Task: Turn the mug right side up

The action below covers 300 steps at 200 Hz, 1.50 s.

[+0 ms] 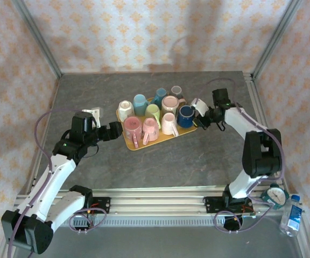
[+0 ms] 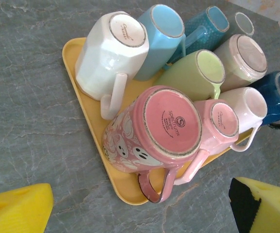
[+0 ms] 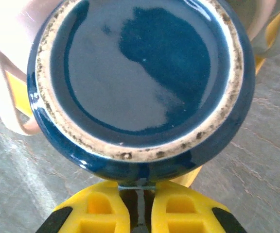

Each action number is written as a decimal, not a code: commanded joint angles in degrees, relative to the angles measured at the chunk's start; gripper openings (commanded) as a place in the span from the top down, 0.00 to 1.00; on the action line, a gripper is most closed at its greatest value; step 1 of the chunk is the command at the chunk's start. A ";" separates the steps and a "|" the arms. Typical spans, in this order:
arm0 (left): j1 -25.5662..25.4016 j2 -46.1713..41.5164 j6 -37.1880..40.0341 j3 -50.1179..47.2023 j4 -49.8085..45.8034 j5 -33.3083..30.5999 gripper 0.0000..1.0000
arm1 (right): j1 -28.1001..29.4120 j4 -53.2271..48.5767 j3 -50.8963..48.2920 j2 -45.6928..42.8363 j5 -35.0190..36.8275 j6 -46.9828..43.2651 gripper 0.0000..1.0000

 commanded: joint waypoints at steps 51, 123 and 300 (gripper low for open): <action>-0.13 -0.71 -6.77 1.94 4.19 2.68 0.06 | 0.24 14.03 -8.05 -20.81 -3.70 25.83 1.00; -0.38 1.21 -29.82 -0.59 21.41 13.52 0.12 | 2.32 29.68 -5.37 -28.19 -6.16 72.61 1.00; -13.23 13.04 -58.82 2.17 54.55 7.19 0.43 | 17.26 56.85 -3.30 -19.91 -0.35 106.21 1.00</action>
